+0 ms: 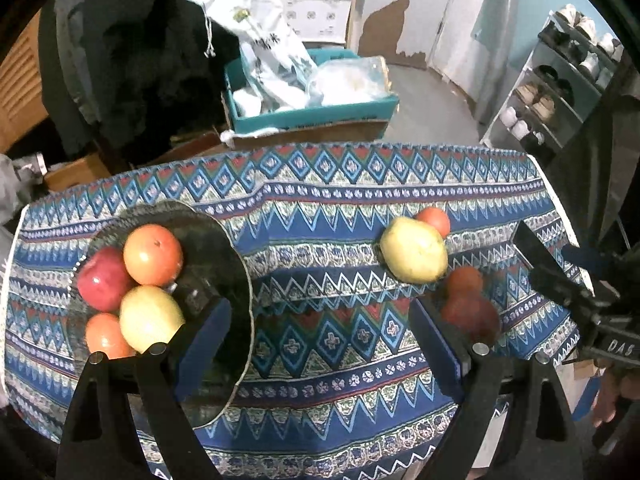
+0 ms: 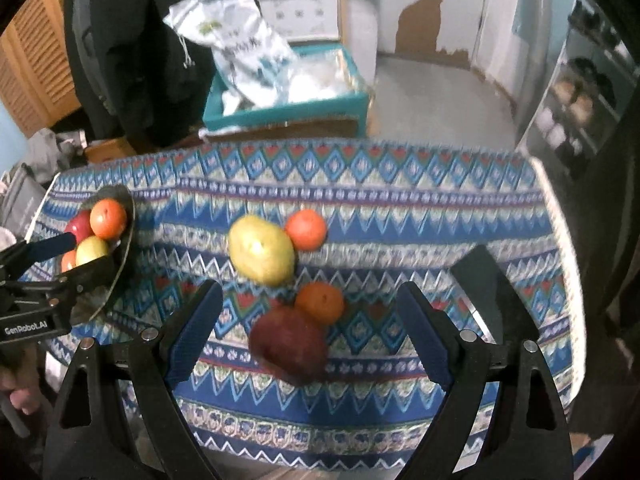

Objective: Organize fruits
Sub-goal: 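Grasp the green pear with the left tool while the right tool grasps a red apple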

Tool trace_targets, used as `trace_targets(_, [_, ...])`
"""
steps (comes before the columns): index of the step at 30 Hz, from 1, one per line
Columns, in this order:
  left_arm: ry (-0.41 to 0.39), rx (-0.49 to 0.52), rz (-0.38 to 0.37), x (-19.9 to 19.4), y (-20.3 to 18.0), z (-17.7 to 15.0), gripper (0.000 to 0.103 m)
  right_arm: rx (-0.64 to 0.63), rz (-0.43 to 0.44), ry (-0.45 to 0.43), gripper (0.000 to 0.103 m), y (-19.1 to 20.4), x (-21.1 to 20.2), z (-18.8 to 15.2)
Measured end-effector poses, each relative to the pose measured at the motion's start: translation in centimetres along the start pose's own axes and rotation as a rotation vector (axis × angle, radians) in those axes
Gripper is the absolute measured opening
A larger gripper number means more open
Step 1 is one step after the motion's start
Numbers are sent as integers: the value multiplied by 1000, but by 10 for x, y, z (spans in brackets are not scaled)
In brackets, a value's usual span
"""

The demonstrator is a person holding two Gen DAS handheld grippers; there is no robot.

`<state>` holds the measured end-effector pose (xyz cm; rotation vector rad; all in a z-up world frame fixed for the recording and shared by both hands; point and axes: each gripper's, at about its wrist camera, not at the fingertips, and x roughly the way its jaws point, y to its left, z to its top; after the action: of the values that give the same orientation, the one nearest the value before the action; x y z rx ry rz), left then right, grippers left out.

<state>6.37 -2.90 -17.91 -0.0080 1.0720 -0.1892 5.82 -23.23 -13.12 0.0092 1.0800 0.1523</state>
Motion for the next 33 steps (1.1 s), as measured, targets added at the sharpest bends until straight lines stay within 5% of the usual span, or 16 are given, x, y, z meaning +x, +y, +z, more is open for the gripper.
trace_targets(22, [96,57,24,43,-14,-18,92,-64,26,219,88,13,87,-41])
trace_targets(27, [101,42,21,46,-12,-16,92,-65,61,243,76,16,100,-45])
trace_targets(33, [107,24,2,50,-13,-11,92,-76,63,244,74,22,104,-46])
